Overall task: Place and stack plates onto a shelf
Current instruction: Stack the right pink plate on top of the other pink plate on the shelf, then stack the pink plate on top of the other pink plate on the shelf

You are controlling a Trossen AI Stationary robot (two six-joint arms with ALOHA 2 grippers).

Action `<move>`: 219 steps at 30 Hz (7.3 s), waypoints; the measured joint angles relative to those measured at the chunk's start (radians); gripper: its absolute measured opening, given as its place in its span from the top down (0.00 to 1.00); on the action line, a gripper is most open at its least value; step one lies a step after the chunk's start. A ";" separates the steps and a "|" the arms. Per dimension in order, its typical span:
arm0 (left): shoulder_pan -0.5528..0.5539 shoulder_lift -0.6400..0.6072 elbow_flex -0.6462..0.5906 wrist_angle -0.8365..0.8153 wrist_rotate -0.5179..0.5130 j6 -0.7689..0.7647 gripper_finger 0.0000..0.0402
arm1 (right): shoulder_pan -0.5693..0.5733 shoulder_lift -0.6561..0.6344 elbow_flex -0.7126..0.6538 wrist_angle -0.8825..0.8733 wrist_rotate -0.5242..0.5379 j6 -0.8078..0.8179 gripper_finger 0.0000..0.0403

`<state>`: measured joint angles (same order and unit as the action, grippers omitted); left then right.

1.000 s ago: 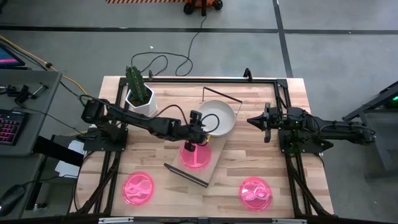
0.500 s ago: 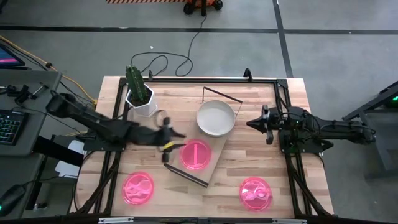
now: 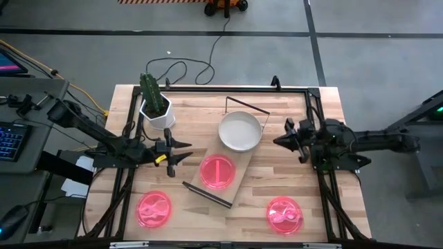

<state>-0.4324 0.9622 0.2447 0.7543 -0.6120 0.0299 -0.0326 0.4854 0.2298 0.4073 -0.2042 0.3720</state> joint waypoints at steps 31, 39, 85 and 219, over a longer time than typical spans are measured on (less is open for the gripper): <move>0.000 -0.001 0.001 -0.010 0.068 -0.021 0.67 | 0.832 0.758 0.313 -0.711 0.099 1.045 0.86; 0.000 -0.001 0.001 -0.010 0.068 0.007 0.67 | 0.832 0.759 0.312 -0.783 0.089 1.073 0.68; 0.000 -0.001 0.001 -0.023 0.071 0.017 0.67 | 0.836 0.832 0.309 -0.670 0.027 0.810 1.00; -0.131 0.039 0.589 -1.367 0.270 -0.354 0.67 | 0.594 0.520 0.443 -0.834 0.927 0.306 0.71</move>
<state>-0.5632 1.0013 0.8340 -0.6123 -0.3417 -0.3244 0.5616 1.0050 0.6727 -0.4268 0.7232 0.6785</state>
